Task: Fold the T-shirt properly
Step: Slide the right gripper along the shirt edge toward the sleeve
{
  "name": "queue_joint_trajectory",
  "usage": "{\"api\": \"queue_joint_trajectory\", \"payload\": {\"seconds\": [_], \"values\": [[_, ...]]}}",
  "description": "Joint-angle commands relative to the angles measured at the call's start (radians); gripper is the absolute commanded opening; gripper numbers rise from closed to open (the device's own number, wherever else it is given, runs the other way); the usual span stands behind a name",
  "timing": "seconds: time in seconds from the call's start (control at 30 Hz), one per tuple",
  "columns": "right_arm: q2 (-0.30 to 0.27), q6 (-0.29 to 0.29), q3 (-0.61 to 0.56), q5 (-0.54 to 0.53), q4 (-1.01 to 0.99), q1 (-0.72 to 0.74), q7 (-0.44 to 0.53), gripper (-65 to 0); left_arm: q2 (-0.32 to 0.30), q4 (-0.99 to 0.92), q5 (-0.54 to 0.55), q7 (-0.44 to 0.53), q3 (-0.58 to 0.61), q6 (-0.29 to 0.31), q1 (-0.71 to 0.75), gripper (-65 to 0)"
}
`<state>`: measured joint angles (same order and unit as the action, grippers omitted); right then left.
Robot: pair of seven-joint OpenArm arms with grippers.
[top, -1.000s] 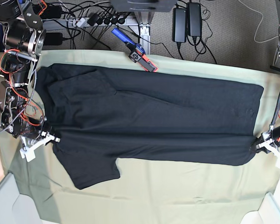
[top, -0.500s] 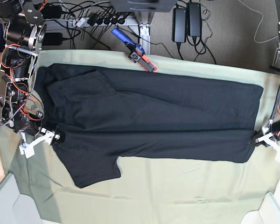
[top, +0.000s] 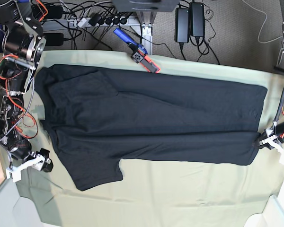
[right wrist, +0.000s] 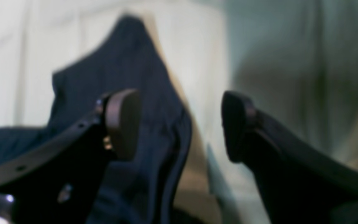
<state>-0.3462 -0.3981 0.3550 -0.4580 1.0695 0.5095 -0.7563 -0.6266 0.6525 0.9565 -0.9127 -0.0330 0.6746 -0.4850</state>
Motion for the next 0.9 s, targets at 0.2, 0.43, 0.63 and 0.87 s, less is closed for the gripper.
{"api": "queue_joint_trajectory", "payload": {"seconds": [0.2,0.43,0.63,0.87], "values": [[0.037,-0.054,0.003,0.103,-0.125,0.137,0.124,-23.9,-0.024,0.016,0.016,0.01,-0.005,0.023,-0.027,-65.0],[0.047,-0.051,-0.004,0.209,-0.391,0.211,0.281,-23.9,-0.024,0.017,0.022,0.01,-0.005,0.023,-0.027,-65.0],[0.06,-0.055,-0.019,0.208,-0.41,0.212,0.28,-23.9,-0.022,0.024,0.035,0.01,-0.005,0.023,-0.027,-65.0],[0.092,-0.055,-0.13,0.207,-0.41,0.203,0.281,-23.9,-0.022,0.024,0.035,0.01,-0.005,0.023,-0.027,-65.0]]}}
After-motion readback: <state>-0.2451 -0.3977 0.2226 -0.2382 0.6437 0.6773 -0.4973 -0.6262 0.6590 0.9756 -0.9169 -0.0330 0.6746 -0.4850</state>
